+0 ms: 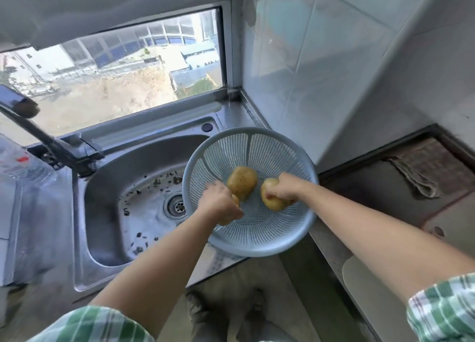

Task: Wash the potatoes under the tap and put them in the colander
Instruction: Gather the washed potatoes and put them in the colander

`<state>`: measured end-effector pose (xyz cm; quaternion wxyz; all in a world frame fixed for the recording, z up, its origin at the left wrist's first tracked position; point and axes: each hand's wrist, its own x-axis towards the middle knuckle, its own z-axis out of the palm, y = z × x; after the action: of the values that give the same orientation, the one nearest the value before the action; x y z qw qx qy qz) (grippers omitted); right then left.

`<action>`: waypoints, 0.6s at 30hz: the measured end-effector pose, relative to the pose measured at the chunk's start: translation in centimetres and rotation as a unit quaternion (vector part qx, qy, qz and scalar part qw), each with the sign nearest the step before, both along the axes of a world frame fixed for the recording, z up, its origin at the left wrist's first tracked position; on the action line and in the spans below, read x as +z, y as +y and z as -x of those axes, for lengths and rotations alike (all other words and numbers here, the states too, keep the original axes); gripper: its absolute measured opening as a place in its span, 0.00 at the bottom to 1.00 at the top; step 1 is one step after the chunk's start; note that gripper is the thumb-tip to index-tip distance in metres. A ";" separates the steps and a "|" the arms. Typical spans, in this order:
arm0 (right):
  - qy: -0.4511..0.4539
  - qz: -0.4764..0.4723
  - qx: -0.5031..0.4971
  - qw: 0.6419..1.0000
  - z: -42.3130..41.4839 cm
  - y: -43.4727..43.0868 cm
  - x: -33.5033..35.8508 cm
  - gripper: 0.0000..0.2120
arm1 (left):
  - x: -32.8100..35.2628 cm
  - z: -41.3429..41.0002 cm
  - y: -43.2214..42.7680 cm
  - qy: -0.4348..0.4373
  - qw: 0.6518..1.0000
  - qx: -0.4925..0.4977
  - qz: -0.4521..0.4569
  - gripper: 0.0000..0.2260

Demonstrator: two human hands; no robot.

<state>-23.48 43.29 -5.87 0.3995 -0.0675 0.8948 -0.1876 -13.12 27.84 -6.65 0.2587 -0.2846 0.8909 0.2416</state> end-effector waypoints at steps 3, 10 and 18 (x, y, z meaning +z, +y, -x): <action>0.024 -0.028 0.050 0.998 -0.6 -0.2 -0.8 0.32 | -0.4 -0.3 0.9 0.004 1.000 -0.007 0.026 0.46; 0.046 -0.063 0.070 0.994 -0.9 -0.5 -2.8 0.33 | -2.1 -0.5 2.2 0.036 0.999 0.029 0.011 0.49; 0.068 -0.043 0.033 0.996 -0.4 -0.5 -3.0 0.38 | -3.7 -0.5 3.0 0.045 0.998 0.046 0.012 0.56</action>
<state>-23.07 42.80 -8.84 0.3461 -0.0922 0.9245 -0.1304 -12.62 30.86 -10.35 0.2039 -0.3175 0.8902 0.2552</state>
